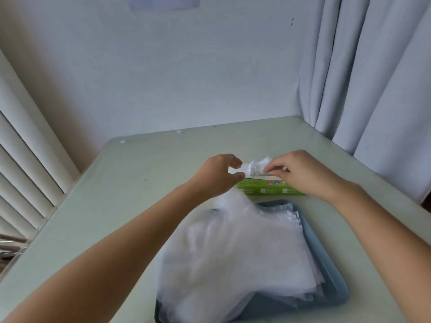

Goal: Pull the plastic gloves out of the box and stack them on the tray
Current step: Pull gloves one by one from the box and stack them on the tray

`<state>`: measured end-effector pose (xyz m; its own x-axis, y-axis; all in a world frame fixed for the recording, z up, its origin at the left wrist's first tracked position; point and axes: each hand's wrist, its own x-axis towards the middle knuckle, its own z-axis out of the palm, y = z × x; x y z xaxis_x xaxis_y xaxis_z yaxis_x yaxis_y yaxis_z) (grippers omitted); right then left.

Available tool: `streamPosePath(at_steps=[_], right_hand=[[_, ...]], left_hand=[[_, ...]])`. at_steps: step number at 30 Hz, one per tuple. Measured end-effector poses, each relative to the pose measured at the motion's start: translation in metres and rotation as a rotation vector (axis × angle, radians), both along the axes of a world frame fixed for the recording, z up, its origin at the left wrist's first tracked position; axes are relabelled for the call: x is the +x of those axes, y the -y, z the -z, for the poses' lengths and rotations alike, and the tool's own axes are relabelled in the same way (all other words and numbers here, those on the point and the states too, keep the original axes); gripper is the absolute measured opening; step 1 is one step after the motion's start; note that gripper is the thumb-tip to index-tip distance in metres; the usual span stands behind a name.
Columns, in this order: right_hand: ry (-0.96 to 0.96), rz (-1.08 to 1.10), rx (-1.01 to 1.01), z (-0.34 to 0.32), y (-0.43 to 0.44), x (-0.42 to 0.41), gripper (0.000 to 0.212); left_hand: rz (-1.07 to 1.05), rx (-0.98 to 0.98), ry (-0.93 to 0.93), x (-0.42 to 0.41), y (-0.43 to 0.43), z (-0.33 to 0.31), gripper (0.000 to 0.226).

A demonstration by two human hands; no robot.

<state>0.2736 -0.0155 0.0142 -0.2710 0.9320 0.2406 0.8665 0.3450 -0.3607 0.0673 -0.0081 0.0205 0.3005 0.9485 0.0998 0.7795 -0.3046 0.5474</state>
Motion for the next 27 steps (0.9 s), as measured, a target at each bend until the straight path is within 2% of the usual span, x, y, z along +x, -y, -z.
streamPosePath(at_steps=[7,9,12,15,21,27], right_hand=[[-0.077,0.047,0.101,0.031,-0.049,-0.008,0.033],[-0.095,0.048,0.121,0.037,-0.055,-0.008,0.036],[-0.124,0.016,0.197,0.043,-0.058,-0.009,0.022],[-0.160,-0.018,0.271,0.044,-0.058,-0.011,0.004],[-0.220,0.013,0.240,0.038,-0.056,-0.011,0.008],[-0.329,0.087,0.214,0.035,-0.055,-0.012,0.008]], left_hand=[[-0.007,-0.079,-0.014,0.022,-0.046,0.027,0.052],[-0.005,-0.105,-0.005,0.027,-0.053,0.034,0.051],[0.017,-0.117,0.047,0.031,-0.058,0.041,0.033],[0.038,-0.130,0.081,0.030,-0.061,0.045,0.037],[0.039,-0.164,0.103,0.026,-0.061,0.047,0.050],[0.038,-0.156,0.129,0.026,-0.063,0.050,0.049]])
